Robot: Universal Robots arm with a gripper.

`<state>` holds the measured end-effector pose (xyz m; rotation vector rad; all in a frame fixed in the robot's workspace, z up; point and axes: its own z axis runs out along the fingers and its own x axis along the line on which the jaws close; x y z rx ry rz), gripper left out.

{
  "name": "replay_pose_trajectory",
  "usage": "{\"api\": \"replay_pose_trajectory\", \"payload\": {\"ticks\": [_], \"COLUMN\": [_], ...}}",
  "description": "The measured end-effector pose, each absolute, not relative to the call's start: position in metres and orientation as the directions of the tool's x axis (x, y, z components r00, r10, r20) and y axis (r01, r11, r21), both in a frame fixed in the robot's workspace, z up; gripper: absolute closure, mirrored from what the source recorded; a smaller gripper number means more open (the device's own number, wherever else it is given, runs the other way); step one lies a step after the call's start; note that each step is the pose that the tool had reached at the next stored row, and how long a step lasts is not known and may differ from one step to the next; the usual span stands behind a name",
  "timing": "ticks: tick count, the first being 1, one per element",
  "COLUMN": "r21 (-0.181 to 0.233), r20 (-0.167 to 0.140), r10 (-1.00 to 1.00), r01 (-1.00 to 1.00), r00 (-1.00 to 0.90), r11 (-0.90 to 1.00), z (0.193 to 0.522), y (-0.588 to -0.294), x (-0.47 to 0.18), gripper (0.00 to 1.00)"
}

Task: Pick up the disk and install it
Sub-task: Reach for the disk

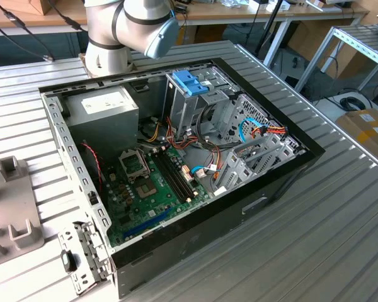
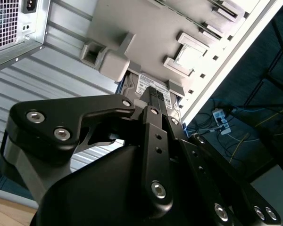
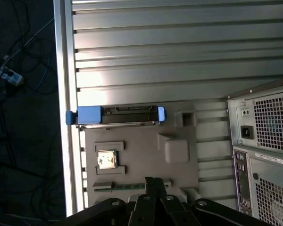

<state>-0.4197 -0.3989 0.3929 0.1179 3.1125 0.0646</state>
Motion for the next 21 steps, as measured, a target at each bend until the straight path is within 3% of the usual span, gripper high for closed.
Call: {"api": "replay_pose_trajectory", "payload": {"ticks": [21], "r21": [0.042], "r20": [-0.025], "r10": [0.076], "r01": [0.075], "r00": [-0.997], "r11": [0.996], "z": [0.3929], "y": [-0.3990], "x": [-0.4293], "gripper": [0.89]}}
